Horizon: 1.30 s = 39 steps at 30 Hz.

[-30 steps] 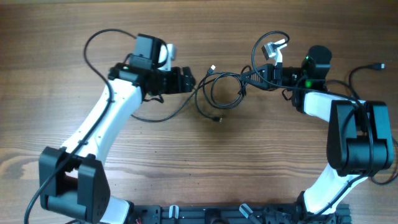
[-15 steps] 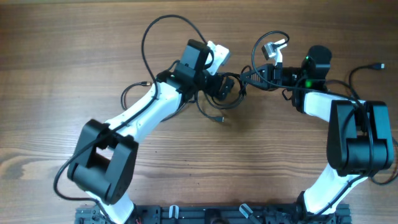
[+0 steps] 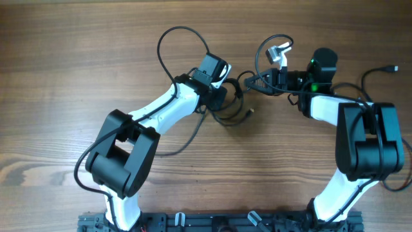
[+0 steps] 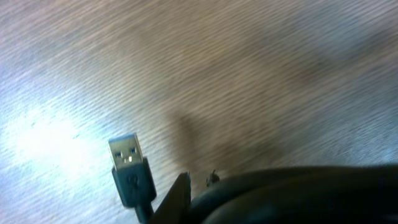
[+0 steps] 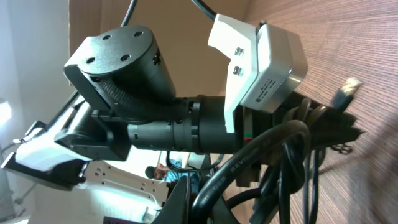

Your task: Untangle cables

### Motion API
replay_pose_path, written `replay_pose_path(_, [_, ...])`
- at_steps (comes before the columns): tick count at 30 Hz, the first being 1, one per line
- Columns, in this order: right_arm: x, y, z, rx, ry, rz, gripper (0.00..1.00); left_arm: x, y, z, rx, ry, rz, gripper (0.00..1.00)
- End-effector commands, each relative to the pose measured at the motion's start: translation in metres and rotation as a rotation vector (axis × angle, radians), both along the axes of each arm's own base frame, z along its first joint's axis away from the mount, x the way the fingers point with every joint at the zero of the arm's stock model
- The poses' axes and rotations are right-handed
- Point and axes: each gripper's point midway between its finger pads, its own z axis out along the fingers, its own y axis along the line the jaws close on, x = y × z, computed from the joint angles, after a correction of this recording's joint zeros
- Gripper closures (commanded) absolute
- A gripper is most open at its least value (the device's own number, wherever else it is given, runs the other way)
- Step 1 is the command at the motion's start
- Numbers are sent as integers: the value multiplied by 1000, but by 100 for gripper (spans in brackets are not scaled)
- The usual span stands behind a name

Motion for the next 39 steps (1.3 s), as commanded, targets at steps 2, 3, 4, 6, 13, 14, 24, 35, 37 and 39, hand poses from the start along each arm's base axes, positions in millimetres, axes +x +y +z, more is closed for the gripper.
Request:
replay_pose_path(2, [-1, -12, 12, 5, -101, 11, 96, -21, 107, -33, 278, 135, 351, 96])
replay_pose_path(3, [0, -12, 12, 4, -101, 5, 96, -24, 117, -34, 289, 156, 385, 96])
replay_pose_path(4, [1, -12, 12, 3, -102, -4, 96, -27, 127, -36, 296, 178, 416, 96])
replay_pose_path(6, [4, -13, 11, -1, -135, -23, 96, -33, 150, -38, 307, 225, 503, 96])
replay_pose_path(13, [24, -11, -22, -79, -107, -179, 94, -53, 142, -52, 64, 433, 480, 96])
replay_pose_path(14, [25, -9, -25, -90, -103, -186, 92, -53, 134, -52, 34, 437, 463, 96])
replay_pose_path(24, [20, 17, -26, -105, -122, -159, 61, -51, 61, -45, -53, 343, 25, 96])
replay_pose_path(35, [-21, 36, -25, -36, 32, 46, 56, -71, -2, 73, -947, 264, -539, 94])
replay_pose_path(37, [-34, 45, -20, -12, 34, 120, 56, -72, -4, 86, -1022, 224, -590, 84])
replay_pose_path(39, [-39, 51, -20, -11, 61, 143, 56, -73, -4, 89, -1032, 192, -623, 83])
